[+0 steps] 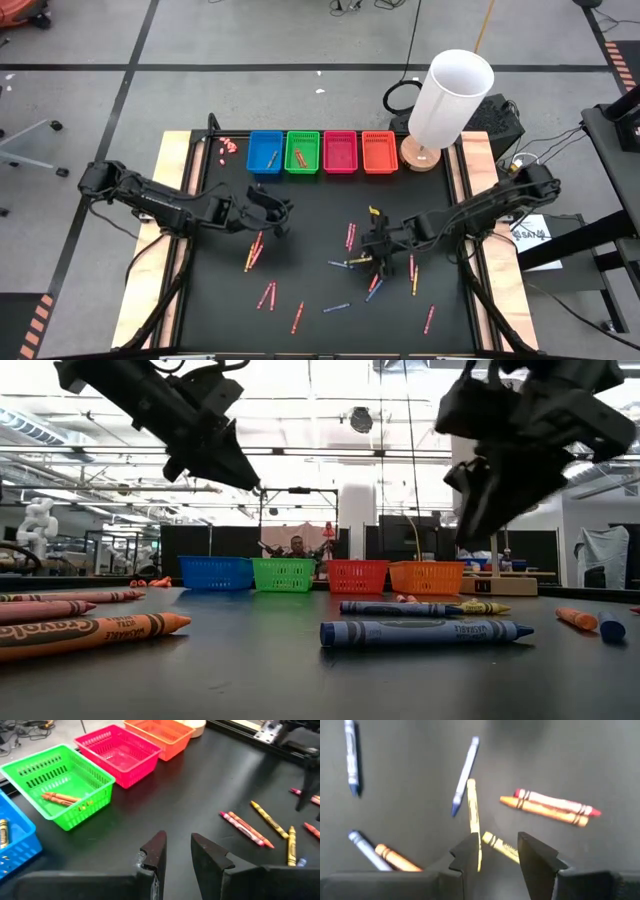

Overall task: Sort crayons
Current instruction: Put the yellow crayon into the blue bin

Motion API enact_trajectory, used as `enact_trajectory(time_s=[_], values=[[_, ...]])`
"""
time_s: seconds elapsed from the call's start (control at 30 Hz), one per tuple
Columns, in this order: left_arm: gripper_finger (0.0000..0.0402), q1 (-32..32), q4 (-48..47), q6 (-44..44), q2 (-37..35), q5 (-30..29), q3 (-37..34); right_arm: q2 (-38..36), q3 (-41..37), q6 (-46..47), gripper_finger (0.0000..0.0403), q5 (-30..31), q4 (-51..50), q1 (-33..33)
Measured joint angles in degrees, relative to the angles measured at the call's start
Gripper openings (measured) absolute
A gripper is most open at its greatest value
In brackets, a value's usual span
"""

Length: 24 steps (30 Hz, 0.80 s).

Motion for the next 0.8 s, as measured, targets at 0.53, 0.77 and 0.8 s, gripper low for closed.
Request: enact_trajectory(time_s=[0.53, 0.77, 0.8], values=[[0.0087, -3.0, 0.1, 0.0, 1.2, -0.4, 0.0, 10.4, 0.0, -0.9, 0.0123, -2.9, 5.8, 0.0], [0.0087, -3.1, 0.2, -1.3, 2.7, -0.9, -0.1, 12.3, 0.0, -1.8, 0.0123, -2.9, 6.4, 0.0], [0.0087, -3.1, 0.4, -1.6, 3.0, -1.1, 0.0, 12.5, 0.0, -1.9, 0.0123, -2.9, 6.4, 0.0]])
